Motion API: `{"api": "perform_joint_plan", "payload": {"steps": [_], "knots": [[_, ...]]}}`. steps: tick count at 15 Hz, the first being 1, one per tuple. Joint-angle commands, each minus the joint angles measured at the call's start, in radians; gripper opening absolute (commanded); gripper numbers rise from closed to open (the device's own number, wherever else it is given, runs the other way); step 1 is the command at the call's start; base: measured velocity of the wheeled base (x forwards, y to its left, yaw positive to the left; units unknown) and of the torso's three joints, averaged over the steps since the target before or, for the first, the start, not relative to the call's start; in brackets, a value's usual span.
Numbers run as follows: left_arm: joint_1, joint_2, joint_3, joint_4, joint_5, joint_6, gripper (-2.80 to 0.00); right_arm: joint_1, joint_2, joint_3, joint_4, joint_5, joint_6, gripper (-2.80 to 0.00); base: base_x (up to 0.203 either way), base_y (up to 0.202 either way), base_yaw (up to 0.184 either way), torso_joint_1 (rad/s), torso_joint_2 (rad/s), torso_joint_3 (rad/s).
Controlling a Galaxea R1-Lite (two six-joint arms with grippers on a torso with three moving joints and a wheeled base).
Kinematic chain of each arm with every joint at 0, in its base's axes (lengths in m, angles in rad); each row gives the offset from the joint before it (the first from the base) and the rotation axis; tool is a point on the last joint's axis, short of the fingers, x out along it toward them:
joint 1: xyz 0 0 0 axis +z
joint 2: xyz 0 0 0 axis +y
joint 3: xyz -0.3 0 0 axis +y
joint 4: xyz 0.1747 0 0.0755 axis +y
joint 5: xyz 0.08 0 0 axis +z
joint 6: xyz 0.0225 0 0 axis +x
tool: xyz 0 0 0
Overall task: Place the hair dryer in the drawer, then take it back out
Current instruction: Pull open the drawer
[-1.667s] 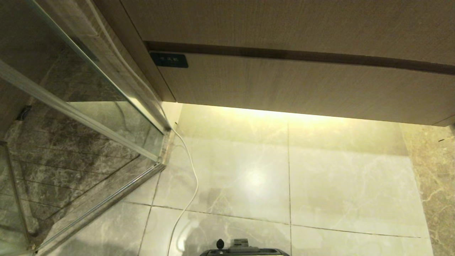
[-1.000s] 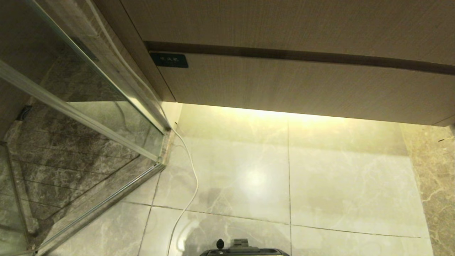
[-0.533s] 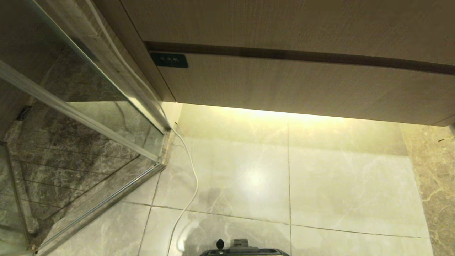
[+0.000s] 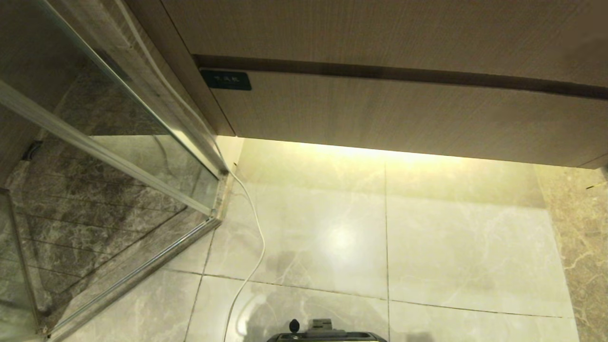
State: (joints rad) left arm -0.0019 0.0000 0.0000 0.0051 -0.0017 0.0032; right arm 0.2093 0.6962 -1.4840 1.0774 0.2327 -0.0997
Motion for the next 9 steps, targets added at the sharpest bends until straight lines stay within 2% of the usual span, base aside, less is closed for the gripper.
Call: {"api": "perform_joint_plan", "payload": {"steps": [1, 4, 5, 6, 7, 8, 9], "knots": [[0.000, 0.000, 0.002, -0.001, 0.000, 0.000, -2.80, 0.032, 0.238, -0.014, -0.021, 0.099, -0.037, -2.80, 0.000, 0.000, 0.000, 0.000, 0.00, 0.000], [0.000, 0.000, 0.002, -0.001, 0.000, 0.000, -2.80, 0.043, 0.386, 0.006, -0.108, 0.176, -0.058, -2.80, 0.000, 0.000, 0.000, 0.000, 0.00, 0.000], [0.000, 0.000, 0.001, -0.001, 0.000, 0.000, -2.80, 0.044, 0.435, 0.004, -0.133, 0.177, -0.060, 0.00, 0.000, 0.000, 0.000, 0.000, 0.00, 0.000], [-0.001, 0.000, 0.002, -0.001, 0.000, 0.000, -2.80, 0.051, 0.484, 0.001, -0.167, 0.154, -0.063, 0.00, 0.000, 0.000, 0.000, 0.000, 0.00, 0.000], [-0.001, 0.000, 0.002, -0.001, 0.000, 0.000, -2.80, 0.070, 0.524, -0.001, -0.207, 0.091, -0.067, 0.00, 0.000, 0.000, 0.000, 0.000, 0.00, 0.000], [0.000, 0.000, 0.002, -0.001, 0.000, 0.000, -2.80, 0.088, 0.556, 0.002, -0.264, -0.026, -0.075, 0.00, 0.000, 0.000, 0.000, 0.000, 0.00, 0.000], [0.000, 0.000, 0.000, -0.001, 0.000, 0.000, -2.80, 0.101, 0.586, 0.016, -0.349, -0.097, -0.095, 0.00, 0.000, 0.000, 0.000, 0.000, 0.00, 0.000]]}}
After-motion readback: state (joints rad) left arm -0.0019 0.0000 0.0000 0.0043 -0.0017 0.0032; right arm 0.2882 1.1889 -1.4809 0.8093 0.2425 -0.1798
